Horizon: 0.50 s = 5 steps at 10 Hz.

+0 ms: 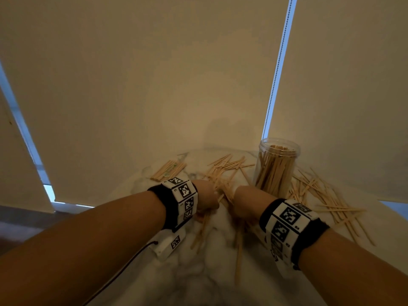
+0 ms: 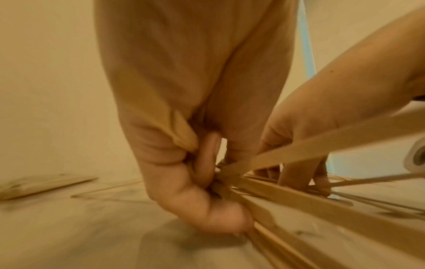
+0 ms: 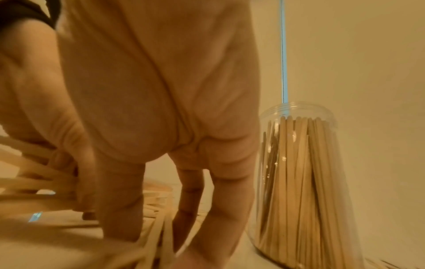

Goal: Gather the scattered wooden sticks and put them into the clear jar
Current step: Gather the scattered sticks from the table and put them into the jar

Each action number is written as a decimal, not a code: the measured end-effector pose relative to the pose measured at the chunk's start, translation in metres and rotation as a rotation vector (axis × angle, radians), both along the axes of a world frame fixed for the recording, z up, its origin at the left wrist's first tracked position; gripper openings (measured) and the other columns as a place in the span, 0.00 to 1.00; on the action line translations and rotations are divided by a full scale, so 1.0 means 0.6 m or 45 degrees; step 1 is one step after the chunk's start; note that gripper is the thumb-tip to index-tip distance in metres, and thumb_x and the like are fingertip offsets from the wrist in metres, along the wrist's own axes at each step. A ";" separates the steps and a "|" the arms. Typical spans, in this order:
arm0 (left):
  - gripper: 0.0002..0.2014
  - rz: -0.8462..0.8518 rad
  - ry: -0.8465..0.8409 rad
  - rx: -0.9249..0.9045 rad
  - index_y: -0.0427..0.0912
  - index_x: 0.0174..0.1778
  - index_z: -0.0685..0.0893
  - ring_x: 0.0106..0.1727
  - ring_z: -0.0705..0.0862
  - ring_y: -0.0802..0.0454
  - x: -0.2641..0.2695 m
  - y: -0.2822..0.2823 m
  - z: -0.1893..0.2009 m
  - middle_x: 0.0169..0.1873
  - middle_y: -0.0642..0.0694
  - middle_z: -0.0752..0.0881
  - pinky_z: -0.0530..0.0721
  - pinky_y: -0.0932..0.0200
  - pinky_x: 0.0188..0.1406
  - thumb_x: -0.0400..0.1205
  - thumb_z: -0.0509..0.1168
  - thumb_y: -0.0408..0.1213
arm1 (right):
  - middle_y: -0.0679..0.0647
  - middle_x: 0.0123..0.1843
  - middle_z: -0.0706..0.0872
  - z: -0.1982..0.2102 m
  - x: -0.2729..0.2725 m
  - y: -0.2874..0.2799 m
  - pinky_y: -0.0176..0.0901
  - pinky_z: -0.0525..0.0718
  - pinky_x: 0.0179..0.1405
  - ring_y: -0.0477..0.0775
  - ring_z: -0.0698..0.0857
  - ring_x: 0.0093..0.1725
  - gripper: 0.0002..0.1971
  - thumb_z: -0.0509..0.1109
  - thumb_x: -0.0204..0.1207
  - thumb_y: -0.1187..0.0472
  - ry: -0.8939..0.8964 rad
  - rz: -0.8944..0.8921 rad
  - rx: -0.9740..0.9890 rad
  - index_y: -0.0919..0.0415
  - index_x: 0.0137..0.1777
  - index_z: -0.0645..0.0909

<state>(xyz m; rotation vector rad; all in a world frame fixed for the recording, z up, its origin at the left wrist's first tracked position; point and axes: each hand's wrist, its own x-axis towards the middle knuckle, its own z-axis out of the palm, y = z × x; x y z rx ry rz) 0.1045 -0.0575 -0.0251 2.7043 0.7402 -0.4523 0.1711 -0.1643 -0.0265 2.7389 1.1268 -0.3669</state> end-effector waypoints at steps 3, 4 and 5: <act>0.25 0.028 -0.059 -0.090 0.40 0.33 0.75 0.27 0.70 0.54 -0.009 0.013 0.000 0.41 0.44 0.81 0.70 0.69 0.19 0.94 0.46 0.43 | 0.55 0.40 0.77 0.001 0.009 -0.018 0.34 0.71 0.26 0.54 0.79 0.42 0.10 0.64 0.84 0.62 0.043 0.096 -0.079 0.66 0.55 0.84; 0.22 0.185 -0.138 -0.279 0.32 0.47 0.85 0.27 0.73 0.55 -0.008 0.023 -0.005 0.37 0.44 0.82 0.75 0.70 0.22 0.93 0.49 0.39 | 0.52 0.34 0.72 0.003 0.003 -0.022 0.34 0.68 0.23 0.49 0.72 0.31 0.14 0.60 0.86 0.61 0.035 0.059 -0.105 0.62 0.37 0.76; 0.17 0.331 -0.249 -0.624 0.29 0.56 0.86 0.32 0.80 0.51 -0.003 0.033 -0.029 0.37 0.42 0.82 0.87 0.53 0.44 0.90 0.53 0.33 | 0.53 0.36 0.74 0.003 0.005 -0.027 0.36 0.72 0.28 0.49 0.72 0.32 0.17 0.58 0.88 0.60 0.040 0.056 -0.107 0.62 0.38 0.78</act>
